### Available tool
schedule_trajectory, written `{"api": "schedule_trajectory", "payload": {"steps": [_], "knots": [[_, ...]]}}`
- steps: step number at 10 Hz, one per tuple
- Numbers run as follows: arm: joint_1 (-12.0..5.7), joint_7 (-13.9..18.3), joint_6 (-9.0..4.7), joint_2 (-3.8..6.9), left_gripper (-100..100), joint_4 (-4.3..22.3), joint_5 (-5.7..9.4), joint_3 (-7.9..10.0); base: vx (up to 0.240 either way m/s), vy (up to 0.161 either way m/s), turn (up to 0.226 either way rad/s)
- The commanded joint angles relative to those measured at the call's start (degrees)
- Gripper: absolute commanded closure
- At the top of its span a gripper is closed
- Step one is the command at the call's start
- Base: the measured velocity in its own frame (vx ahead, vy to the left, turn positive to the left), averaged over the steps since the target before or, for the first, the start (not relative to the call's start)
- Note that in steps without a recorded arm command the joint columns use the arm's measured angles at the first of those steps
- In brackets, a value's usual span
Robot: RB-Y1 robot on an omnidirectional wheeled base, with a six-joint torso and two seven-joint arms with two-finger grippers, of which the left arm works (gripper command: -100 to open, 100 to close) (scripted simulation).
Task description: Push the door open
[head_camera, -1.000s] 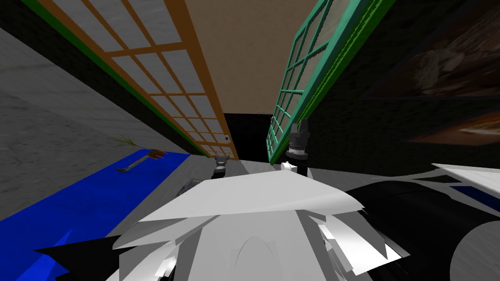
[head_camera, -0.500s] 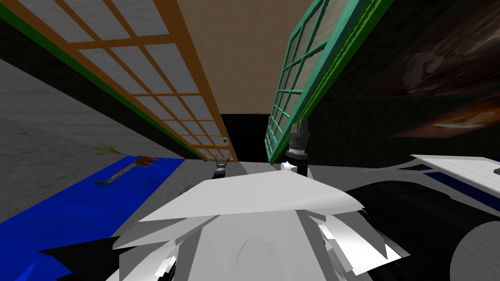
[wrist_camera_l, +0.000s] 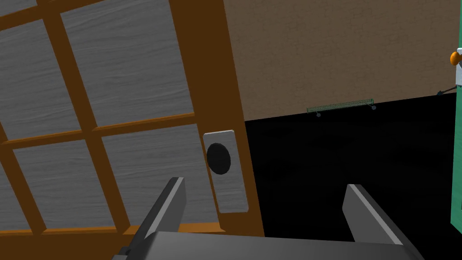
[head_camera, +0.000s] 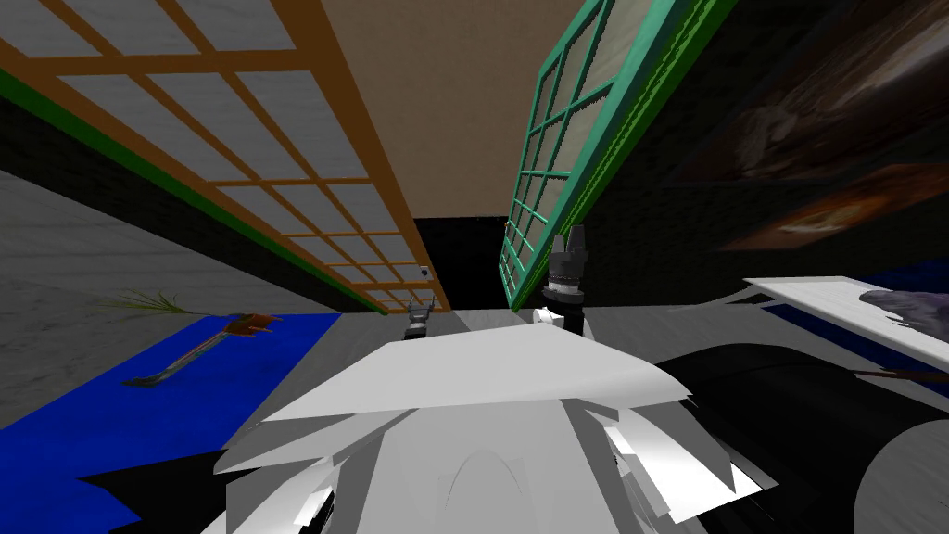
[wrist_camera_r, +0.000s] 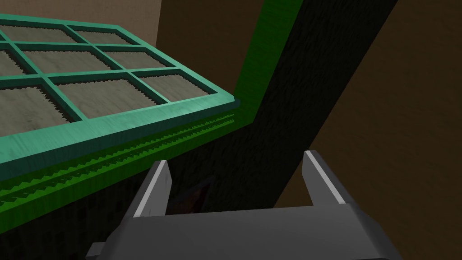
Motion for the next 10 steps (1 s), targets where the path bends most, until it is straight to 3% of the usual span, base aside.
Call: {"api": "schedule_trajectory", "payload": {"steps": [1, 10], "knots": [[-0.66, 1.9, -0.55, 0.58, -100, 2.0, 1.15, -0.60, 0.082, 0.080, -0.123], [-2.82, 10.6, -3.26, 2.97, -100, 10.8, 6.79, -3.95, 0.053, 0.078, -0.115]]}}
